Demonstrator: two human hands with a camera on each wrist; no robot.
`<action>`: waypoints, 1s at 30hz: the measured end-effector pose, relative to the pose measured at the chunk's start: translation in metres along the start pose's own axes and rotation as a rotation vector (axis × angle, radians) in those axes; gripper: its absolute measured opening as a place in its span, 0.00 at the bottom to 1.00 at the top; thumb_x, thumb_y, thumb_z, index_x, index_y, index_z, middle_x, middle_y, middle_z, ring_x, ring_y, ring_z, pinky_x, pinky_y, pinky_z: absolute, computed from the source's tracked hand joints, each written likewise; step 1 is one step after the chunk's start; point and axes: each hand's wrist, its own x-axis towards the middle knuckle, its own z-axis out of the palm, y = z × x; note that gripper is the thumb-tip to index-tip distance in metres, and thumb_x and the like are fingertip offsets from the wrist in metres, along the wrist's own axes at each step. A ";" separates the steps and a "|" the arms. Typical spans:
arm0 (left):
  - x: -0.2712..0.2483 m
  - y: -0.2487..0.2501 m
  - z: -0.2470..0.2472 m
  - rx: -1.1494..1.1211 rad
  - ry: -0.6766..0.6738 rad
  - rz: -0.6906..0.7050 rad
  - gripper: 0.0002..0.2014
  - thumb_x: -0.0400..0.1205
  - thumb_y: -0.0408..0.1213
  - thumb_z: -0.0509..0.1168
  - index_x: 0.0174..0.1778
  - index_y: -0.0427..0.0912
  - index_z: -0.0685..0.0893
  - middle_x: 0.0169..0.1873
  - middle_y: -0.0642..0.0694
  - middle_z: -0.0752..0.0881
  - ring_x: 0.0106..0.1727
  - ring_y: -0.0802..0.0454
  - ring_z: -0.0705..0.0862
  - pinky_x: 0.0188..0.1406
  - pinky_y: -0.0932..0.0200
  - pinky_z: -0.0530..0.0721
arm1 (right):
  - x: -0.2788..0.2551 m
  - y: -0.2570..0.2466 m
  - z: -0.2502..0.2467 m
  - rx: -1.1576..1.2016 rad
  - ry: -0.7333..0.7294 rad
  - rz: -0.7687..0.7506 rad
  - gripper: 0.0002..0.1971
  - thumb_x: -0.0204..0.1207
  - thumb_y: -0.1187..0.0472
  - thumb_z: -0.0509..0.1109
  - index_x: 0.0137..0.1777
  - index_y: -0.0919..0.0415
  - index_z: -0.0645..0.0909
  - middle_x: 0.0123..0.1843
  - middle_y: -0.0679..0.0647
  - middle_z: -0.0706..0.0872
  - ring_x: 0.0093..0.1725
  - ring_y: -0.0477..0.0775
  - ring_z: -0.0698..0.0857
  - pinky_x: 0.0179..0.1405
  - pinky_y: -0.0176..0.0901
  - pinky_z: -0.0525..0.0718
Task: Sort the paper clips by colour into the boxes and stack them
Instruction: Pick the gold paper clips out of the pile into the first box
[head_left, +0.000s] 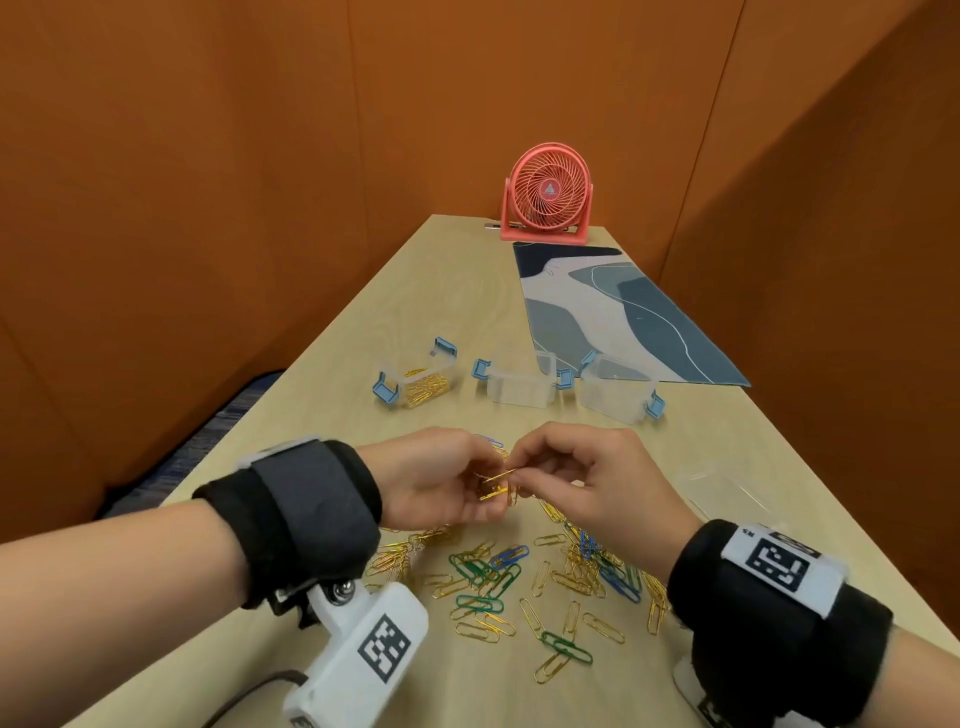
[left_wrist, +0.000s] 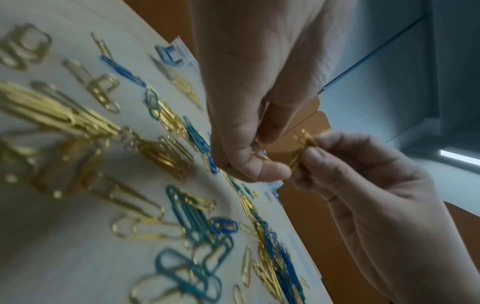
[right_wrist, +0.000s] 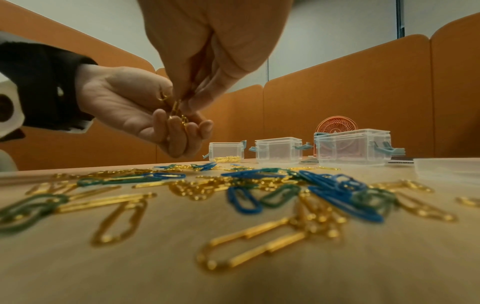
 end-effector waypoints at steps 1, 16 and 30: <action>0.002 -0.002 0.003 -0.005 -0.015 -0.012 0.09 0.85 0.31 0.55 0.43 0.34 0.78 0.31 0.40 0.78 0.31 0.51 0.78 0.24 0.66 0.84 | 0.000 0.001 0.000 0.005 0.007 -0.007 0.04 0.71 0.67 0.75 0.41 0.57 0.87 0.35 0.50 0.89 0.37 0.46 0.88 0.39 0.28 0.82; 0.028 0.082 -0.037 0.178 0.320 0.256 0.18 0.89 0.39 0.48 0.34 0.39 0.73 0.26 0.47 0.74 0.25 0.55 0.73 0.18 0.67 0.76 | -0.013 0.014 -0.017 -0.427 -0.145 0.152 0.10 0.78 0.59 0.63 0.55 0.44 0.79 0.50 0.39 0.80 0.51 0.38 0.78 0.47 0.26 0.75; 0.016 0.107 -0.061 1.094 0.465 0.344 0.12 0.83 0.45 0.61 0.55 0.43 0.84 0.50 0.48 0.87 0.51 0.50 0.86 0.45 0.59 0.85 | -0.024 0.003 -0.037 -0.275 -0.566 0.228 0.22 0.54 0.45 0.85 0.48 0.47 0.86 0.45 0.47 0.84 0.39 0.47 0.80 0.39 0.40 0.81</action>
